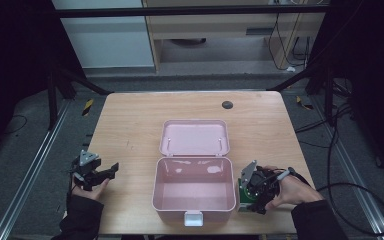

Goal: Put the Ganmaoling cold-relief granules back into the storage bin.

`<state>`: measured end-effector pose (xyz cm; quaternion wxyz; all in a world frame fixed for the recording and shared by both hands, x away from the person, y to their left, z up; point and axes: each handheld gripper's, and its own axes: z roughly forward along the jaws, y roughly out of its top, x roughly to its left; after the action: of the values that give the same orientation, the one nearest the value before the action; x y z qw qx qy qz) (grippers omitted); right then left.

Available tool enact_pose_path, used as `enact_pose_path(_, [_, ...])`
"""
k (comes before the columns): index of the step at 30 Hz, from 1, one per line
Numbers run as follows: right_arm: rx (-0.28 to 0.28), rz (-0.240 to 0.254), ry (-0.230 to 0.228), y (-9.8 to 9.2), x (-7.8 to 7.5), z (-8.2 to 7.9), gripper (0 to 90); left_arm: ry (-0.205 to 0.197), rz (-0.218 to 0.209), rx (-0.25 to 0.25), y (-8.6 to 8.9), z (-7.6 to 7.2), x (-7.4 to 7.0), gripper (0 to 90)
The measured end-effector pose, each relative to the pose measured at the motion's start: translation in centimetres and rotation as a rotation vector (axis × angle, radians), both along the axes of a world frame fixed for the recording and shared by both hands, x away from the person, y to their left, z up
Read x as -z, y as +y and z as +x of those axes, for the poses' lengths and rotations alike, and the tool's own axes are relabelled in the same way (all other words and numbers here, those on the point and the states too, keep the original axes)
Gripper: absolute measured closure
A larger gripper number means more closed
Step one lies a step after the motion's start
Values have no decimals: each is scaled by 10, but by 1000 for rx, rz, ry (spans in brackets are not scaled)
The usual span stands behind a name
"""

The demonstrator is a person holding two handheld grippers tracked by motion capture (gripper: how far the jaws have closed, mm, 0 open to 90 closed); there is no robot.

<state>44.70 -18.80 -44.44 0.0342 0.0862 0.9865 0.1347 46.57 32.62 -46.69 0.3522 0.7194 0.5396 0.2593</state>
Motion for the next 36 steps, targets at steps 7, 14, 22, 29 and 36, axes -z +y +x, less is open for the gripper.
enact_pose_path(7, [9, -6, 12, -1, -2, 1, 157, 0, -1, 0, 0, 0, 0, 277])
enact_pose_path(14, [7, -1, 7, -2, -6, -1, 163, -1, -1, -1, 1, 0, 0, 277])
enact_pose_path(22, [26, 18, -23, -9, -23, -2, 163, -1, -1, 0, 0, 0, -1, 277])
enact_pose_path(29, [39, 34, -40, -15, -38, -3, 162, 5, 1, 0, 0, 0, 0, 277])
enact_pose_path(36, [55, 40, -60, -21, -56, -3, 163, 7, 1, 0, 0, 0, 0, 277])
